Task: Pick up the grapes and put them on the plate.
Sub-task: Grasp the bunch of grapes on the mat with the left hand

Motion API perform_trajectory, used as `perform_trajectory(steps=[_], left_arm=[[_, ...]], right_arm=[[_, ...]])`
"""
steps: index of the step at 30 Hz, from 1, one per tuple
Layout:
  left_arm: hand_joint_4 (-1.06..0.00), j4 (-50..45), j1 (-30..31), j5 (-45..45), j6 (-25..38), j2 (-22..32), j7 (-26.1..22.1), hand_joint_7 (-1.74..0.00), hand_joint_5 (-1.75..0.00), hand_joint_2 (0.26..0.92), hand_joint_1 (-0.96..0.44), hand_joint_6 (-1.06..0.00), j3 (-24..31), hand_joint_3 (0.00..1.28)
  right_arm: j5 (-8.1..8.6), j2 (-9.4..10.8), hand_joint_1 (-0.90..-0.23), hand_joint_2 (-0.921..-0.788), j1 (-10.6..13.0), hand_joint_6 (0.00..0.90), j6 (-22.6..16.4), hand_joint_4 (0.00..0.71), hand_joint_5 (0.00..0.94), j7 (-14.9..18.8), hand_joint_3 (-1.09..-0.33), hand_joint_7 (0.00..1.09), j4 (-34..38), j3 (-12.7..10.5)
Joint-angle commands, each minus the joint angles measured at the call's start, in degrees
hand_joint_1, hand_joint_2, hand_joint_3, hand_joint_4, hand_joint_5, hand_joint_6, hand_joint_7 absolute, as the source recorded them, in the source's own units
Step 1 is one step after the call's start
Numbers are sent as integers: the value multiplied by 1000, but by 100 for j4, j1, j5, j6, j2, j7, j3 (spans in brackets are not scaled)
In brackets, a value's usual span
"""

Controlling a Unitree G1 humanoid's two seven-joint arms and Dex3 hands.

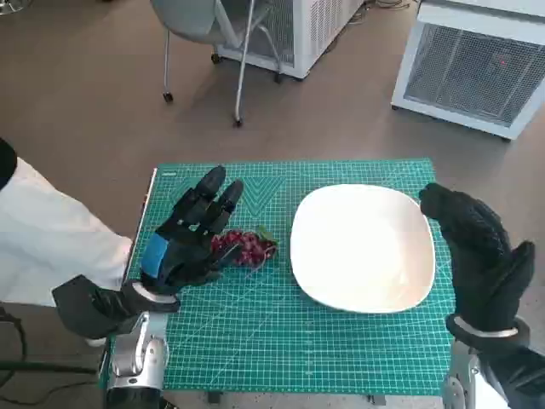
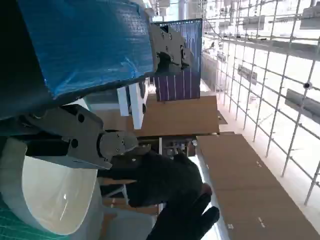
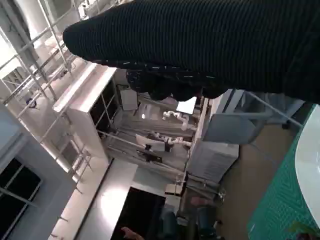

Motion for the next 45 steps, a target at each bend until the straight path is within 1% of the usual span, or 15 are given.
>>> perform_trajectory(steps=[1, 13, 41, 43, 45], left_arm=[[-195, -102, 63, 28, 21, 51, 0, -31, -3, 921, 12, -281, -27, 325], [-196, -67, 62, 42, -1, 52, -9, -32, -3, 921, 11, -281, -36, 323], [-196, -72, 36, 41, 18, 65, -8, -32, -1, 921, 3, -280, -26, 320], [-195, -129, 57, 209, -53, 112, 77, -32, -1, 921, 0, -280, -67, 316], [-192, -241, 109, 832, -301, 305, 351, -30, 0, 921, -6, -278, -186, 273]], right_arm=[[53, 12, -530, -921, 112, 169, 83, 473, 2, 49, -531, 534, -13, -5], [84, 7, -523, -921, 95, 170, 105, 473, 2, 79, -529, 535, 2, -14], [44, -16, -534, -921, 86, 165, 65, 474, 1, 91, -526, 537, 24, -31], [43, -16, -534, -921, 89, 165, 60, 474, 1, 93, -526, 538, 27, -34], [48, -17, -532, -921, 98, 165, 56, 474, 2, 97, -526, 539, 21, -38]])
